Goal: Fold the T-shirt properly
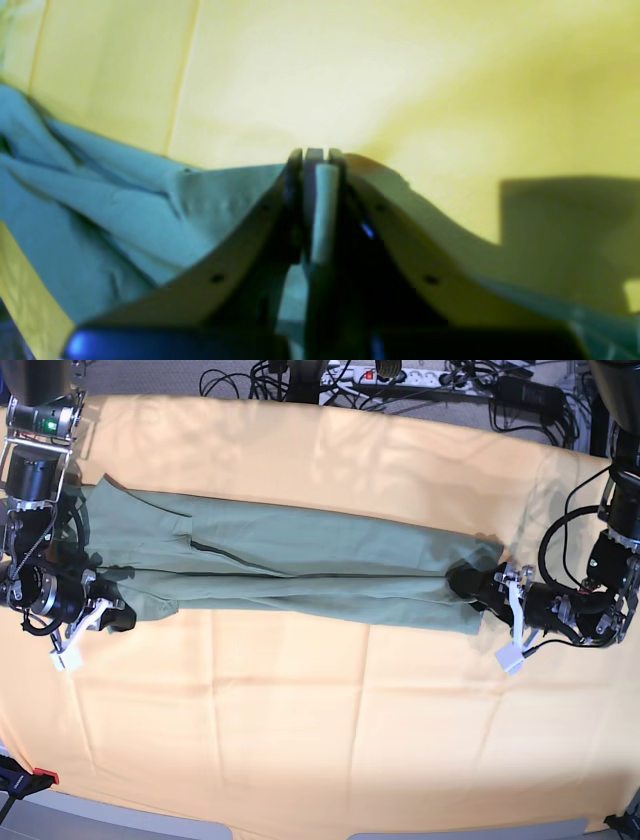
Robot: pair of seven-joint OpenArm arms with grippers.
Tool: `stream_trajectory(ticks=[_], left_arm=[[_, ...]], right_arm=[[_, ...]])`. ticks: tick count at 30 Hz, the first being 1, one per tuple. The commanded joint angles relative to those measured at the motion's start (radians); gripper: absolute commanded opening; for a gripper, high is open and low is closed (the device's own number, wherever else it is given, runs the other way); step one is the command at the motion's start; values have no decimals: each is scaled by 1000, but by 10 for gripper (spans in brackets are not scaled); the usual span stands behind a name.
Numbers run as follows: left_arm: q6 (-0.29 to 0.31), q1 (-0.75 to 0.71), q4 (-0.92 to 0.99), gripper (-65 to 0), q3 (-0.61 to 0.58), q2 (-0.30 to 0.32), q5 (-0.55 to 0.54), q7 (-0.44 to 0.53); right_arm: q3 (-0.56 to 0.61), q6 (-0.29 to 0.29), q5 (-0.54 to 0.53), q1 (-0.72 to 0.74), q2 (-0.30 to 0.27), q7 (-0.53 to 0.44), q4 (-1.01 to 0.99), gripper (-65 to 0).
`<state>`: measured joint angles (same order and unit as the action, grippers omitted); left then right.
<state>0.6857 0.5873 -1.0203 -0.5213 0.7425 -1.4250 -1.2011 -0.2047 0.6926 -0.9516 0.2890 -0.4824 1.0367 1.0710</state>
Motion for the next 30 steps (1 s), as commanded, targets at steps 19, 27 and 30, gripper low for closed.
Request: stream_trajectory(ticks=[19, 27, 30], left_arm=[[2, 26, -9, -321, 11, 34, -17, 52], [3, 26, -9, -321, 11, 42, -17, 53], [2, 26, -9, -321, 11, 42, -17, 53]], right_arm=[[-6, 6, -125, -182, -71, 100, 459, -650], [-6, 6, -127, -288, -103, 225, 576, -650], [-5, 6, -135, -298, -103, 296, 579, -650]])
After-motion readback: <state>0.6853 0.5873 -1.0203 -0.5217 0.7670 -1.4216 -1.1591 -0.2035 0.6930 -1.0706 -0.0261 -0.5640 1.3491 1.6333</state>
